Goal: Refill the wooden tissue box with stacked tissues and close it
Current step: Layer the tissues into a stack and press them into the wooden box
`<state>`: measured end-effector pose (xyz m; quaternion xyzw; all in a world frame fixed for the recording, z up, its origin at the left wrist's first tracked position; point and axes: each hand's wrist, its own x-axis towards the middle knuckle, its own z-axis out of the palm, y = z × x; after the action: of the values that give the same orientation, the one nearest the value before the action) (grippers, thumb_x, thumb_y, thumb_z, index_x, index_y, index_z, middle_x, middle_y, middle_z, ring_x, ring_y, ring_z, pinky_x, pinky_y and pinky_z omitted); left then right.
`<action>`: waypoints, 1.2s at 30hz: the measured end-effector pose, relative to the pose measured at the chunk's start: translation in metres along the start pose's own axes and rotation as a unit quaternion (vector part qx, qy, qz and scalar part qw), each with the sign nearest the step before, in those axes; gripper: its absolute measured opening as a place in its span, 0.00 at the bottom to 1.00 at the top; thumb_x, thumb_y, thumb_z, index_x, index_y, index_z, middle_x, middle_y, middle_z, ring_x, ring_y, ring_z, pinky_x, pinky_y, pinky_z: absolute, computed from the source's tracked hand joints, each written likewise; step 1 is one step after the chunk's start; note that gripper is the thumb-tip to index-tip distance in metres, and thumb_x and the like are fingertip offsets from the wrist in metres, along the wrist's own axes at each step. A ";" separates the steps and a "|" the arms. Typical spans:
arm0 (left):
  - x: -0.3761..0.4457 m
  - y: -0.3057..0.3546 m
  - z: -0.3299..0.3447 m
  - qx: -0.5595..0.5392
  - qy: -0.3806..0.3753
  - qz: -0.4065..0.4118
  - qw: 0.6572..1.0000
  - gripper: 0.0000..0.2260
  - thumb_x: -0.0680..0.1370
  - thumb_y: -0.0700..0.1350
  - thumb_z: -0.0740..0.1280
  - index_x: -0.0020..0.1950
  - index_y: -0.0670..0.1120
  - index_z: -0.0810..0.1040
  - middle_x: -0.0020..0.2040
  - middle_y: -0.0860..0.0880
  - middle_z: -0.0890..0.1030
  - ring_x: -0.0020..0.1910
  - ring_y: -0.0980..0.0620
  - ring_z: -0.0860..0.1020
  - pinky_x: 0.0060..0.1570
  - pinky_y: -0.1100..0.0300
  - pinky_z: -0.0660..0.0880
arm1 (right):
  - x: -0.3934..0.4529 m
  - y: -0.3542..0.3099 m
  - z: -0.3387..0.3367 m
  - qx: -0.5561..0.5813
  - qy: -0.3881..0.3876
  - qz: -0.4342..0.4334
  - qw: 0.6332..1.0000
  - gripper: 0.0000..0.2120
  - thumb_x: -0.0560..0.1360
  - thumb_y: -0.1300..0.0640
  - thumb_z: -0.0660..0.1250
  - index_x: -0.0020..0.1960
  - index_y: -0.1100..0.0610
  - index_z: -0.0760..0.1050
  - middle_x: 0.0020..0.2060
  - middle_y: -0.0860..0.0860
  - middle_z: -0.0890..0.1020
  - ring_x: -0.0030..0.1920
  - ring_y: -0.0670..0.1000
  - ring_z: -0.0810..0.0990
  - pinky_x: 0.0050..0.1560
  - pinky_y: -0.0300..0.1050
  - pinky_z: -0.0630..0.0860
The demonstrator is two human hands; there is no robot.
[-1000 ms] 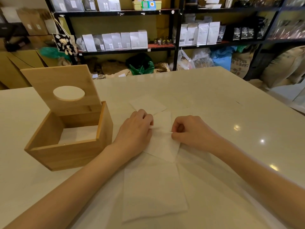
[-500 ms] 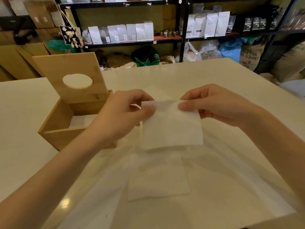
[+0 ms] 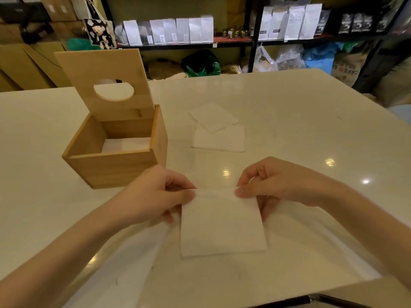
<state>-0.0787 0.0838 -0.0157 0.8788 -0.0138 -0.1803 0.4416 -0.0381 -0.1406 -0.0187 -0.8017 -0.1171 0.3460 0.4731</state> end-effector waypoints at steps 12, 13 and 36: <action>0.002 -0.010 0.007 0.145 0.084 0.093 0.982 0.06 0.73 0.45 0.69 0.41 0.57 0.79 0.43 0.59 0.77 0.36 0.58 0.78 0.31 0.67 0.76 | 0.003 -0.001 0.006 -0.081 0.070 -0.005 0.994 0.06 0.73 0.60 0.65 0.42 0.63 0.78 0.20 0.51 0.79 0.20 0.49 0.76 0.23 0.40 0.72; 0.002 -0.011 0.007 0.150 0.086 0.093 0.981 0.07 0.73 0.45 0.69 0.41 0.58 0.78 0.42 0.60 0.77 0.37 0.59 0.78 0.32 0.67 0.75 | 0.003 -0.001 0.007 -0.085 0.073 -0.007 0.994 0.06 0.73 0.60 0.66 0.42 0.63 0.78 0.21 0.51 0.79 0.21 0.50 0.76 0.23 0.40 0.73; 0.004 -0.011 0.012 0.196 0.112 0.114 0.967 0.04 0.74 0.47 0.67 0.46 0.56 0.79 0.41 0.60 0.76 0.38 0.61 0.75 0.35 0.72 0.72 | 0.006 -0.002 0.007 -0.148 0.096 0.005 0.984 0.05 0.71 0.61 0.65 0.40 0.63 0.76 0.20 0.51 0.79 0.19 0.49 0.74 0.22 0.37 0.72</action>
<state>-0.0806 0.0806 -0.0321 0.9555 -0.0994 -0.0224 0.2769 -0.0385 -0.1322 -0.0221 -0.8930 -0.1166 0.2484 0.3566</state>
